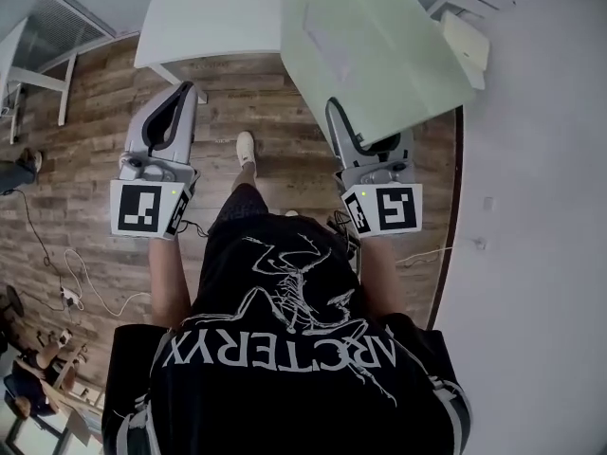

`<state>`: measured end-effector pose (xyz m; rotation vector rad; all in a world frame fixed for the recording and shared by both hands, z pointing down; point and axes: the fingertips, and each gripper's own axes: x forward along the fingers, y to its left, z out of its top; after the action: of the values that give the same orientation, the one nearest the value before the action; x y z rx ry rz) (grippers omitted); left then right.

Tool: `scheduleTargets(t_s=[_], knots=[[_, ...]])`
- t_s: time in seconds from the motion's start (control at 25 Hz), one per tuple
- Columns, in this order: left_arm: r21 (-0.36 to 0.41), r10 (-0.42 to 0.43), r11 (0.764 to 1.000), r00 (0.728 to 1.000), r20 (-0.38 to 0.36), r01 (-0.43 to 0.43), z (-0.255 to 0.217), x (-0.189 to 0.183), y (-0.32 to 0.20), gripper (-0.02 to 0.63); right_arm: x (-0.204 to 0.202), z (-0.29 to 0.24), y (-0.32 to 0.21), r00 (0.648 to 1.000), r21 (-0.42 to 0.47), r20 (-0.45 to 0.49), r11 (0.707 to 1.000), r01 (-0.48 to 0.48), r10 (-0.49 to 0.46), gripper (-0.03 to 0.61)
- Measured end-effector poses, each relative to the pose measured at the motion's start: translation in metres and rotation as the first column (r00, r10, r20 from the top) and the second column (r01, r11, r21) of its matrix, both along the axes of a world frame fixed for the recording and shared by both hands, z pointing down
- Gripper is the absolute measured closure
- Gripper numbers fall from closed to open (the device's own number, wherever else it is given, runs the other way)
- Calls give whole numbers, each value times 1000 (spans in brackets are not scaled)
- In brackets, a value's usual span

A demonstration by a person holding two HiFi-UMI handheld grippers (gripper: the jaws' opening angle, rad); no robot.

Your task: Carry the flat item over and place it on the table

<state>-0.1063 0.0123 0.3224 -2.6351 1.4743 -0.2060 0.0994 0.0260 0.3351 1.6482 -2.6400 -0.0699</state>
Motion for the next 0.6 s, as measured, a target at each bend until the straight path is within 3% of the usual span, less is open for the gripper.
scheduleTargets(t_s=[0.36,0.6], knots=[[-22,54,998,999,5,-53,-1,-59,-156,615,-57,-23,-151,998,11,-18,998,-55,55,330],[-34,90,995,996,-16,-91,-2,-72,-210,615,-83,-25,-206,996,2,-34,996,-84,84,330]])
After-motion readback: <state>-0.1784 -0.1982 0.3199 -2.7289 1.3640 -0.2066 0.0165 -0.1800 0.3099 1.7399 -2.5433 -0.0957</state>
